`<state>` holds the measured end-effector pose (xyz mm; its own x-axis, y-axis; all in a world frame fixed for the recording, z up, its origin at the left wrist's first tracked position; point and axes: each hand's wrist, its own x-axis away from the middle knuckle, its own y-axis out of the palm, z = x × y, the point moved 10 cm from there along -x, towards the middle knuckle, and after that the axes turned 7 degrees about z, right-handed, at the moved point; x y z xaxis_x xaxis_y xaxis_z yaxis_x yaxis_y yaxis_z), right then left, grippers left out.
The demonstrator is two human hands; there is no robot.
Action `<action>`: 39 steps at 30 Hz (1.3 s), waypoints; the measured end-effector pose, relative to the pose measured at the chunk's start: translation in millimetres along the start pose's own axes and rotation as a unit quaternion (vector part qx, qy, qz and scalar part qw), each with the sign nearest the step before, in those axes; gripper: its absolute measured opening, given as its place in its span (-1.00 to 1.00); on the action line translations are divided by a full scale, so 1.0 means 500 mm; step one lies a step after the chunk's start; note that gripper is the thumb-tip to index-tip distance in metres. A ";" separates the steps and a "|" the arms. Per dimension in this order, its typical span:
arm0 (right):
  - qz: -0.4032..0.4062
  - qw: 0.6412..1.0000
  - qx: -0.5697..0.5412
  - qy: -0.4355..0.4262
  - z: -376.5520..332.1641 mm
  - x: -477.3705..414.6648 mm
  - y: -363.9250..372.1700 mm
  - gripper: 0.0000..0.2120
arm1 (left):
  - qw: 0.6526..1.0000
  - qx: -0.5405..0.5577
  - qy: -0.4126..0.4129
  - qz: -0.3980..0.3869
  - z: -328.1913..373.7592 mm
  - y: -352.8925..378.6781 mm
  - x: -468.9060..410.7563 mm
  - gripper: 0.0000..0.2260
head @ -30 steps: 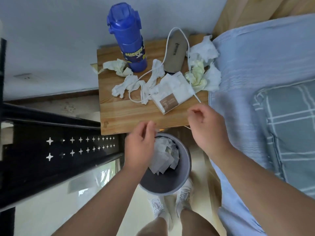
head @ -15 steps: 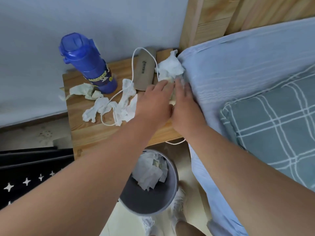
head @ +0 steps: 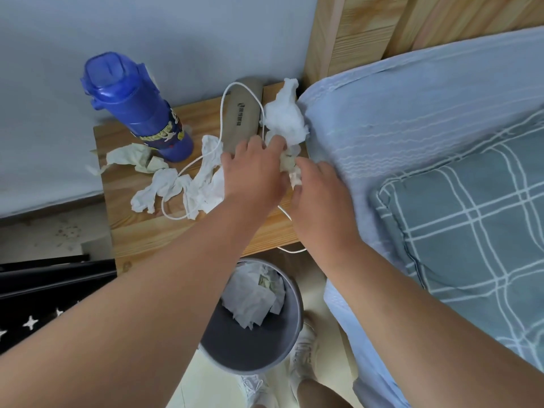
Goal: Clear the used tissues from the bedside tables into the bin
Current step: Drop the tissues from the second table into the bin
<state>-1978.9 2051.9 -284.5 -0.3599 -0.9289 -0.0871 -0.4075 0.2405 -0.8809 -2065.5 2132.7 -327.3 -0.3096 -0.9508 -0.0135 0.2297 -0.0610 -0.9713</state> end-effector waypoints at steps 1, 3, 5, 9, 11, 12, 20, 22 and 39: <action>0.004 1.000 -0.011 0.006 -0.001 0.003 -0.008 -0.58 | 1.000 0.030 -0.004 0.008 -0.003 -0.006 0.002 -0.65; 0.019 0.999 -0.036 0.024 0.002 0.010 -0.028 -0.65 | 0.996 0.091 -0.018 0.020 -0.008 -0.022 0.008 -0.66; 0.043 0.996 -0.064 0.047 0.013 0.019 -0.051 -0.77 | 0.985 0.164 -0.046 0.032 -0.020 -0.042 0.019 -0.65; 0.078 0.977 -0.170 0.102 0.037 0.062 -0.091 -0.89 | 0.913 0.382 -0.131 0.063 -0.057 -0.093 0.079 -0.66; 0.088 0.956 -0.243 0.138 0.046 0.105 -0.098 -0.85 | 0.853 0.481 -0.191 0.070 -0.082 -0.107 0.141 -0.68; 0.086 0.946 -0.272 0.152 0.047 0.130 -0.094 -0.86 | 0.818 0.527 -0.219 0.071 -0.096 -0.109 0.180 -0.67; -0.106 0.943 -0.253 0.188 0.042 0.342 0.068 -0.91 | 0.715 0.569 -0.404 0.045 -0.229 0.008 0.526 -0.66; -0.177 0.946 -0.177 0.204 0.061 0.394 0.135 -0.90 | 0.744 0.500 -0.444 -0.010 -0.257 0.069 0.598 -0.65; -0.313 0.829 -0.253 0.389 0.168 0.511 0.337 -0.58 | 0.772 0.333 -0.501 -0.207 -0.351 0.288 0.746 -0.37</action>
<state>-2068.9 1831.4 -494.3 -0.2982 -0.5002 0.8130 -0.9473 0.0504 -0.3164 -2309.8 1822.7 -514.0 0.3091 -0.5456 0.7790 0.8285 -0.2477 -0.5022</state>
